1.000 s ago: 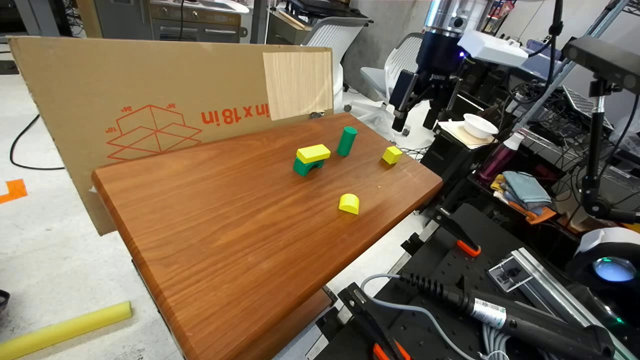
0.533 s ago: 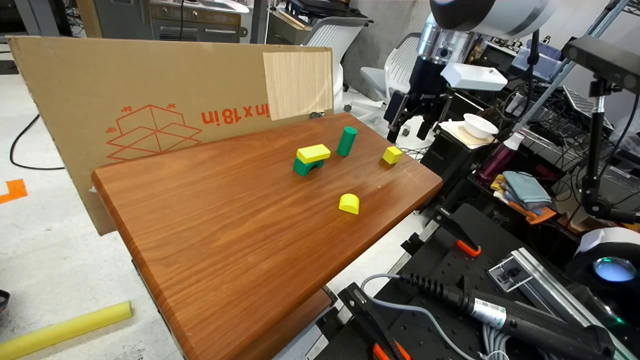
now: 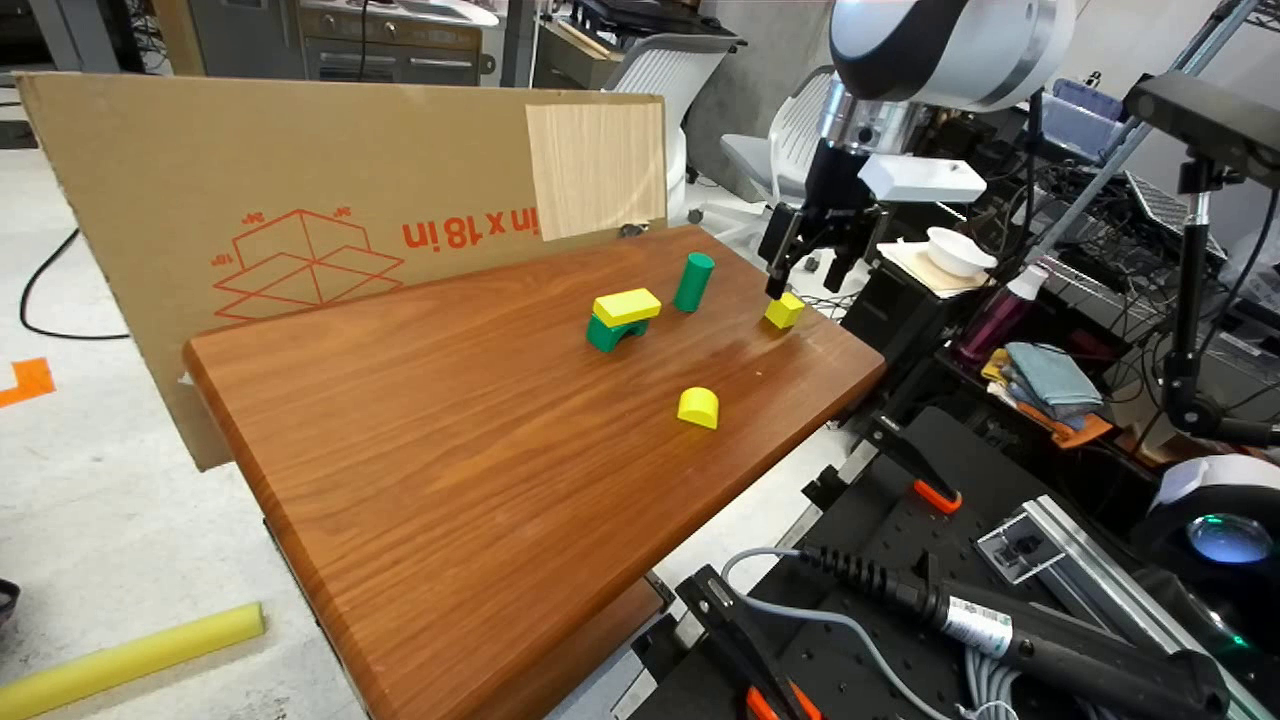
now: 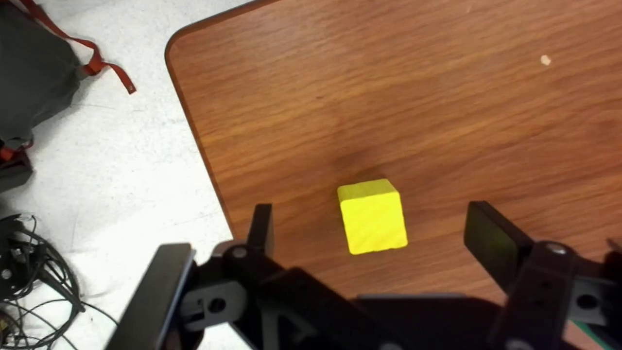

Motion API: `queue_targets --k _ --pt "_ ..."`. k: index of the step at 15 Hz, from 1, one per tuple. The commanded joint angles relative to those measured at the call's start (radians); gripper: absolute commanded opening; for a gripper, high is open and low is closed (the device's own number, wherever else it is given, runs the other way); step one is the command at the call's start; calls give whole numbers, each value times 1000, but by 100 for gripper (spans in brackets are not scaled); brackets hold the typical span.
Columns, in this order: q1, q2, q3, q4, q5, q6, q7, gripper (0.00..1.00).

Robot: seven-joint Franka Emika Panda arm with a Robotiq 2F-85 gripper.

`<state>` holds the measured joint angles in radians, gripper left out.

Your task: Put the yellow cube on the yellow rectangular block

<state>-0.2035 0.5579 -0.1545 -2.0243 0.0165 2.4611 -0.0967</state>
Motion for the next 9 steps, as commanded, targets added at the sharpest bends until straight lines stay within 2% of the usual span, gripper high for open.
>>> queue_targets --k 1,8,9 --pt "-10 56 9 69 -12 -14 -5 100" --pt "-1 123 11 119 -29 -35 -6 100" --pt "-1 129 14 121 -33 -36 -12 75"
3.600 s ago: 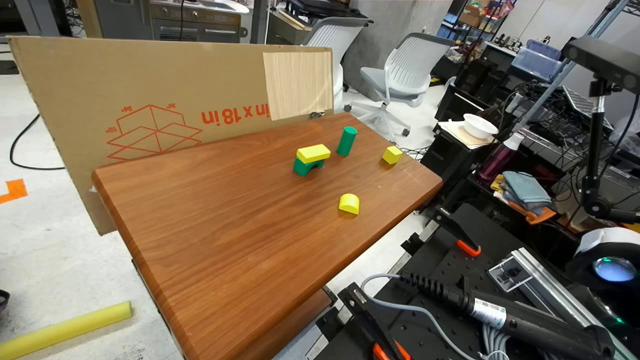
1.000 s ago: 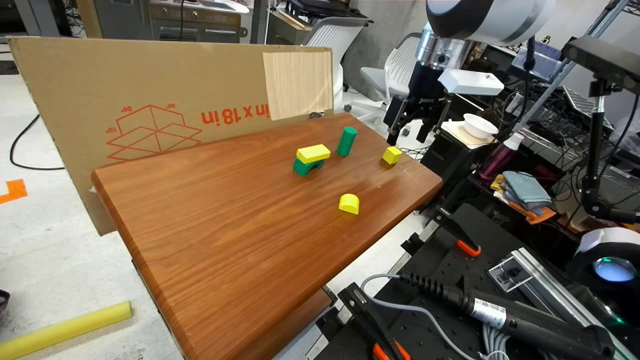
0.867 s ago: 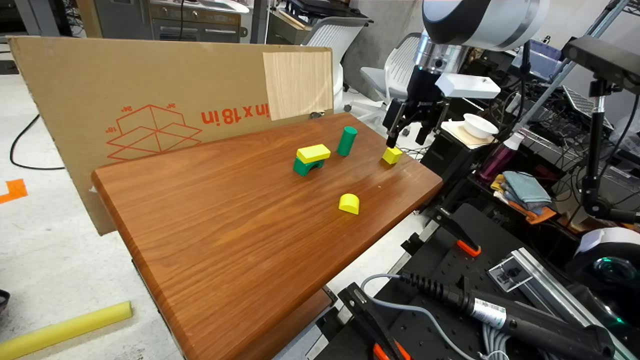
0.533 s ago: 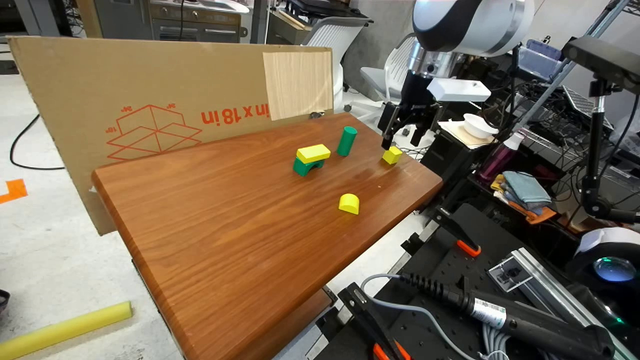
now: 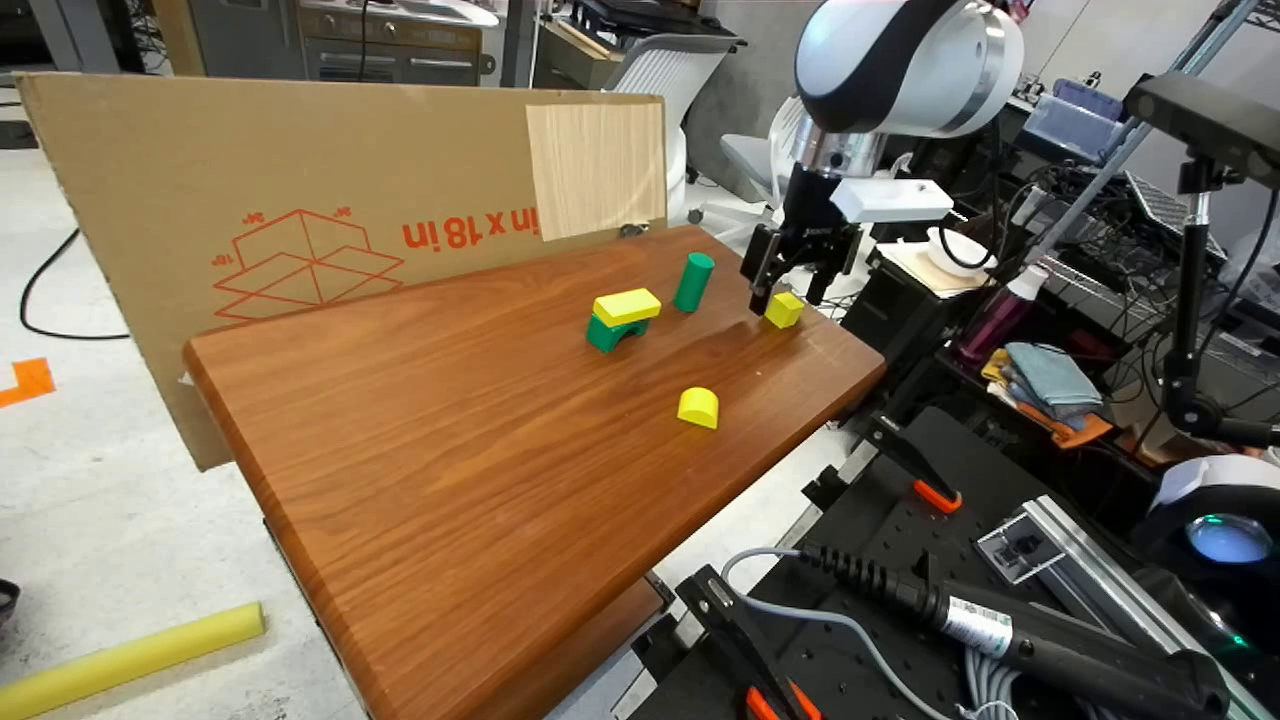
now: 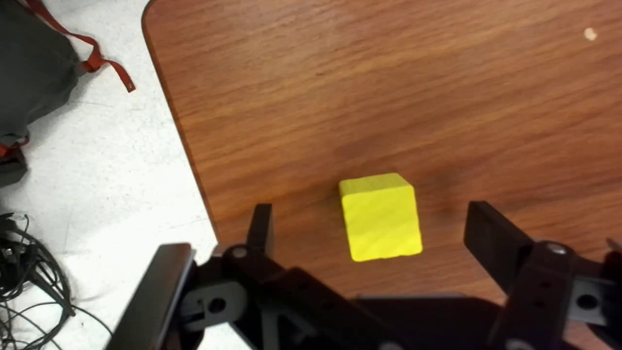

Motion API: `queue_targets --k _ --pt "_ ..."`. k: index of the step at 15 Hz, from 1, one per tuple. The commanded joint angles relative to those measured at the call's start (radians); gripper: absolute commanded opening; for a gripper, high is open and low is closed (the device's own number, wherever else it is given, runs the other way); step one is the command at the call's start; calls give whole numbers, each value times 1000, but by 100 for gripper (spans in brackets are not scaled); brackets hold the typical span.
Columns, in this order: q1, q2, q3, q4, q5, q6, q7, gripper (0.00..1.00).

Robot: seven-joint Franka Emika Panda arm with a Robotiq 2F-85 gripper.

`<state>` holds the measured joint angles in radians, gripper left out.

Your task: Put the yellow cube on the yellow rectangular block

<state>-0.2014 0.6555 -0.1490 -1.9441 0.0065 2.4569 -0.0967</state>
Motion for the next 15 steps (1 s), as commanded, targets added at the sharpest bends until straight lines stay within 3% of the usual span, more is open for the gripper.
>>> queue_targets --k 1,9,15 --pt "3 37 5 39 -35 -27 -12 72" --pt "21 -26 -9 10 -86 13 -12 12" --pt "53 -248 21 -162 -72 40 -1 10"
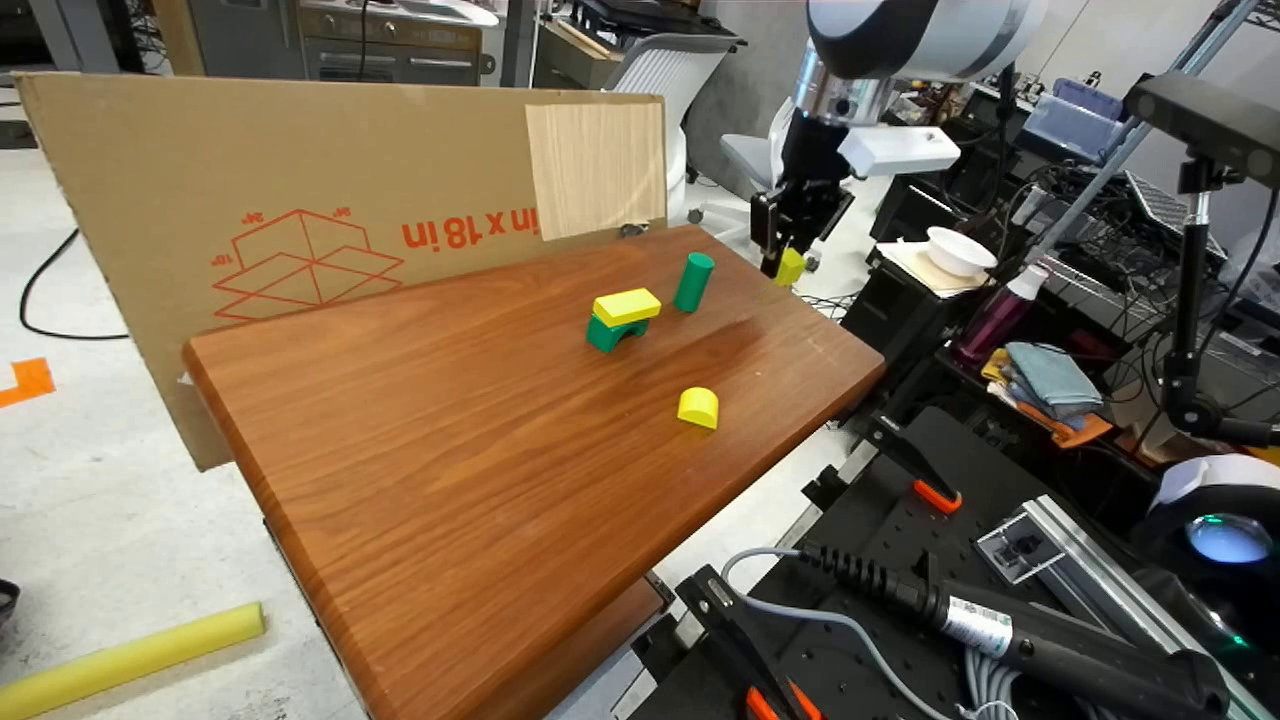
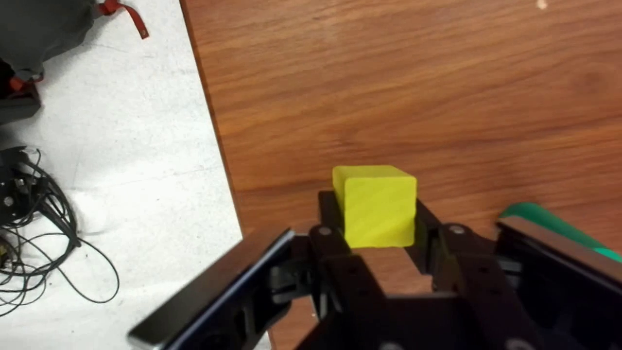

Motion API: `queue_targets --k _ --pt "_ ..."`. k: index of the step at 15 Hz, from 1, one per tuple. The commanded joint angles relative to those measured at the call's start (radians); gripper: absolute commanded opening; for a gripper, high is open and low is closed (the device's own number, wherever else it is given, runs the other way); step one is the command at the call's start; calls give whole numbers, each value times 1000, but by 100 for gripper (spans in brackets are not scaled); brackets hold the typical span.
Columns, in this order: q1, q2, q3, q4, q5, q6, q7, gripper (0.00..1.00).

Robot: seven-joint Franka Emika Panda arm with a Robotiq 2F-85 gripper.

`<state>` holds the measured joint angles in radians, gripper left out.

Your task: Put the yellow cube on the yellow rectangular block

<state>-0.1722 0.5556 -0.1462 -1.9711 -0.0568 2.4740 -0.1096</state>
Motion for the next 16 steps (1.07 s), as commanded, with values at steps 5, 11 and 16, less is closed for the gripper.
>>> queue_targets --k 5,11,16 --pt "69 -254 89 -193 25 -37 2 10" --pt "122 -210 155 -145 55 -84 13 10" --pt "140 -135 181 -64 92 -147 19 10"
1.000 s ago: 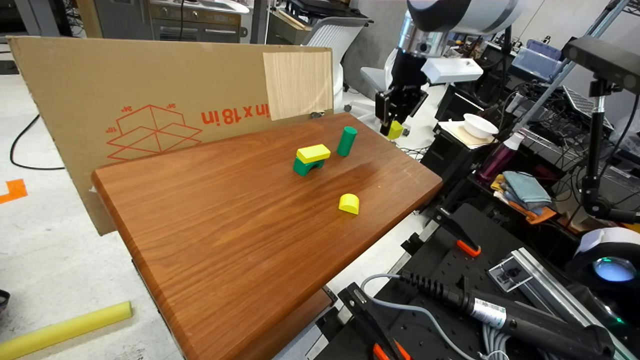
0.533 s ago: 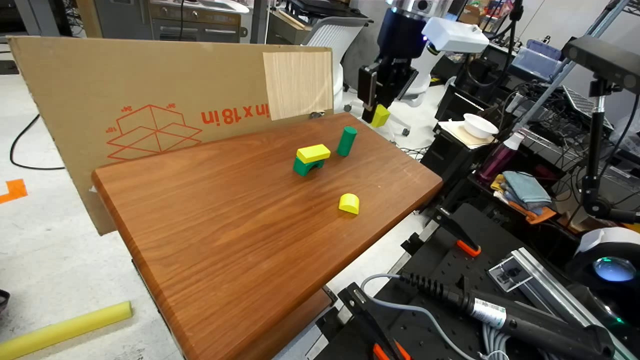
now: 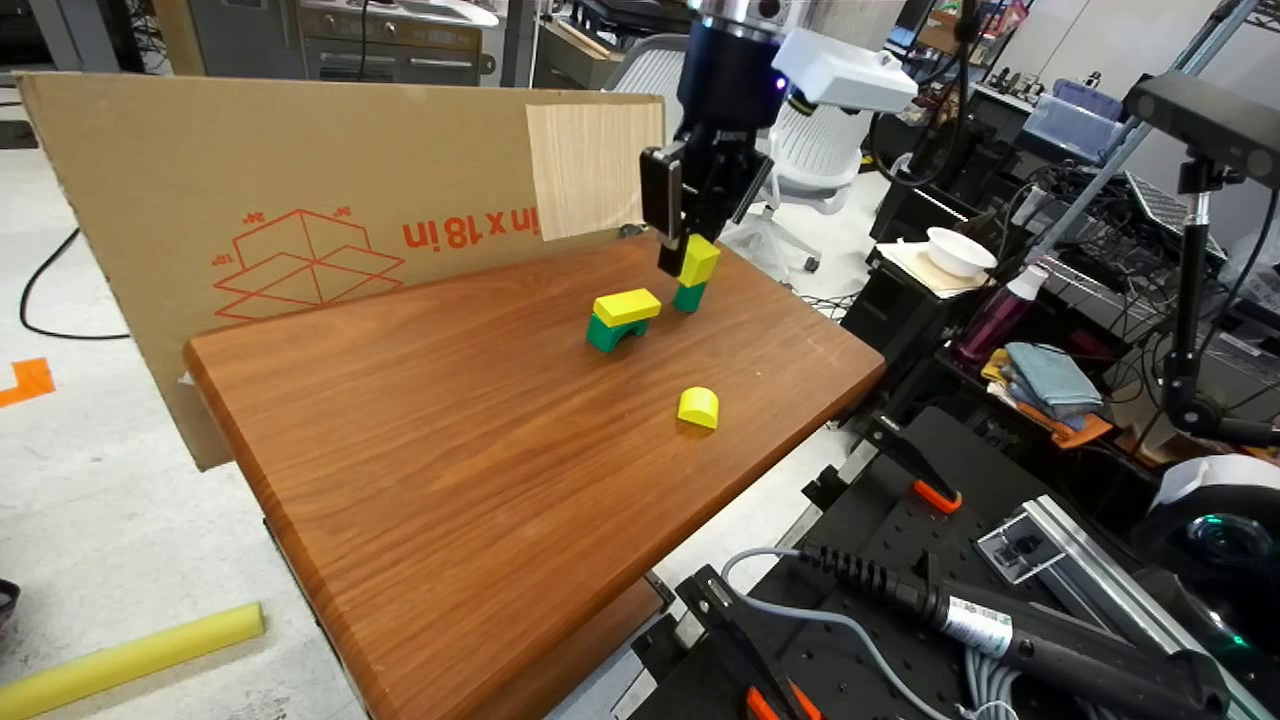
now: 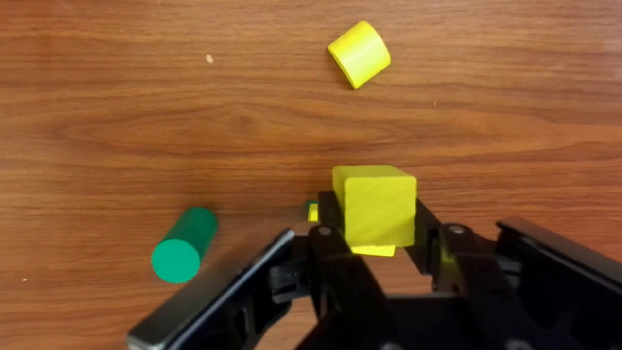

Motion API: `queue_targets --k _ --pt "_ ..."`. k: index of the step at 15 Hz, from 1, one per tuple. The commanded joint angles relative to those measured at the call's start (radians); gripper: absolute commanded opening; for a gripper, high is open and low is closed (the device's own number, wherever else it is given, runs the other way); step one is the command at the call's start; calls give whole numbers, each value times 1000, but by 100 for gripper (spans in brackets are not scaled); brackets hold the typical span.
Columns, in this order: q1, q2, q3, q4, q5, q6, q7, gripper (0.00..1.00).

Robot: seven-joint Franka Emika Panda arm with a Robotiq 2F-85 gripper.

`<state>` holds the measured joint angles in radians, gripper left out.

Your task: Put the yellow cube on the yellow rectangular block

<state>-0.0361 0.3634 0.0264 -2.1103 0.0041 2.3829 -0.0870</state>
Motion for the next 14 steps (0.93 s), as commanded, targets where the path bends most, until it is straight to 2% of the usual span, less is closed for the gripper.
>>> queue_targets --k 1,8,14 --pt "4 73 10 92 34 -68 0 10" --pt "12 198 -7 231 19 -127 33 10" --pt "28 258 8 317 23 -179 32 10"
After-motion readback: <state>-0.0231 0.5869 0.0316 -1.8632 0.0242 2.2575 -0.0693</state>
